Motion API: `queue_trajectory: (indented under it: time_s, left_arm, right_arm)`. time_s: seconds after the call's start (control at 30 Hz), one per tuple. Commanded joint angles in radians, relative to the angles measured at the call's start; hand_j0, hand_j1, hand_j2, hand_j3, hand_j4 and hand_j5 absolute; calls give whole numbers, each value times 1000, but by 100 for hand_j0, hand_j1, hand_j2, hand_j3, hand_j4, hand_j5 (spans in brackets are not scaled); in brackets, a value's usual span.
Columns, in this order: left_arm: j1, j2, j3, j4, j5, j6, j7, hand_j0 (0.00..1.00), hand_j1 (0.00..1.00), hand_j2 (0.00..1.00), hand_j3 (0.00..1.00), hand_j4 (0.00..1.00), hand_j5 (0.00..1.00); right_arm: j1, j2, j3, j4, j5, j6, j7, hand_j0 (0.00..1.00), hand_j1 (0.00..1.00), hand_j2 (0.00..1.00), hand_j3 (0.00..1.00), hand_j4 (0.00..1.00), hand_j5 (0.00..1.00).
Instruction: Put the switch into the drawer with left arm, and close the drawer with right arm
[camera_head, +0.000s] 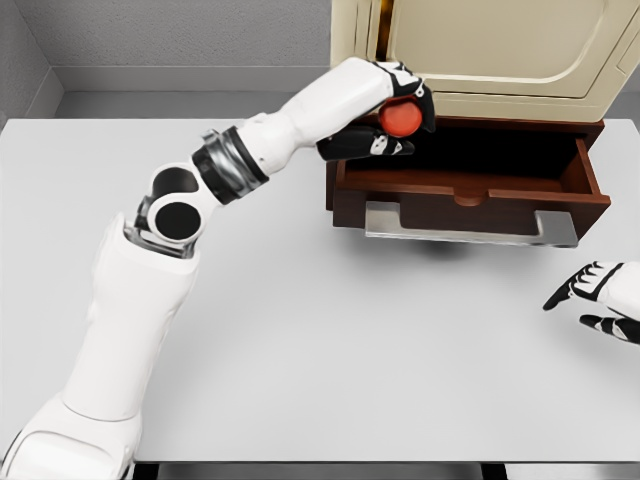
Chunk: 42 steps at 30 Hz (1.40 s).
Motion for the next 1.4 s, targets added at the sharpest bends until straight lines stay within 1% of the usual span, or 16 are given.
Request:
queue_trajectory:
  time_s: [0.0, 0.07, 0.13, 0.37, 0.4, 0.5, 0.57, 0.7, 0.87, 0.97, 1.17, 1.2, 1.23, 1.37]
  left_arm:
    - [-3, -4, -14, 5, -56, 2, 0, 35, 35, 35, 35, 35, 35]
    - [-17, -4, -18, 24, -73, 0, 0, 35, 35, 35, 35, 35, 35]
    - [-21, -4, -28, 25, -95, 0, 2, 35, 35, 35, 35, 35, 35]
    - [-46, -4, -31, 30, -119, 0, 2, 35, 35, 35, 35, 35, 35]
    - [-51, -4, -31, 30, -142, -1, 2, 35, 35, 35, 35, 35, 35]
    - [-57, -4, -31, 28, -157, -1, 2, 35, 35, 35, 35, 35, 35]
    - [-61, -4, -31, 28, -199, -6, 2, 35, 35, 35, 35, 35, 35]
    - [-74, -4, -33, 30, -228, -6, 2, 36, 36, 36, 36, 36, 36]
    - [-78, -4, -33, 27, -236, -10, 2, 39, 39, 39, 39, 39, 39]
    - [-81, -4, -33, 20, -236, -12, 2, 72, 72, 72, 72, 72, 72]
    - [-80, -4, -33, 19, -237, -12, 2, 78, 78, 78, 78, 78, 78]
    - [-80, -4, -36, 17, -237, -13, 2, 78, 78, 78, 78, 78, 78]
    - [-80, -4, -56, 16, -236, -12, 2, 78, 78, 78, 78, 78, 78]
    - [-80, -4, -60, 14, -236, -12, 2, 78, 78, 78, 78, 78, 78]
  right_arm:
    - [0, -2, -1, 0, -8, 0, 0, 62, 62, 62, 62, 62, 62]
    - [0, -2, -1, 0, -8, 0, 0, 62, 62, 62, 62, 62, 62]
    - [0, -2, -1, 0, -11, 0, 1, 62, 62, 62, 62, 62, 62]
    - [0, -2, 1, -2, -12, 0, 0, 62, 62, 62, 62, 62, 62]
    - [0, -2, 1, 0, -12, 0, 0, 62, 62, 62, 62, 62, 62]
    - [0, -2, 1, 0, -12, 0, 0, 62, 62, 62, 62, 62, 62]
    - [0, -2, 1, 0, -12, 0, 0, 62, 62, 62, 62, 62, 62]
    - [2, -2, 1, 0, -14, 0, -2, 63, 63, 63, 63, 63, 63]
    - [2, -2, 1, 0, -14, 0, -2, 63, 63, 63, 63, 63, 63]
    - [2, -2, 1, 0, -14, 0, -2, 63, 63, 63, 63, 63, 63]
    - [2, -2, 1, 0, -14, 0, -2, 63, 63, 63, 63, 63, 63]
    - [2, -2, 1, 0, -14, 0, -2, 63, 63, 63, 63, 63, 63]
    - [2, -2, 1, 0, -14, 0, -2, 63, 63, 63, 63, 63, 63]
    - [2, -2, 1, 0, -14, 0, -2, 63, 63, 63, 63, 63, 63]
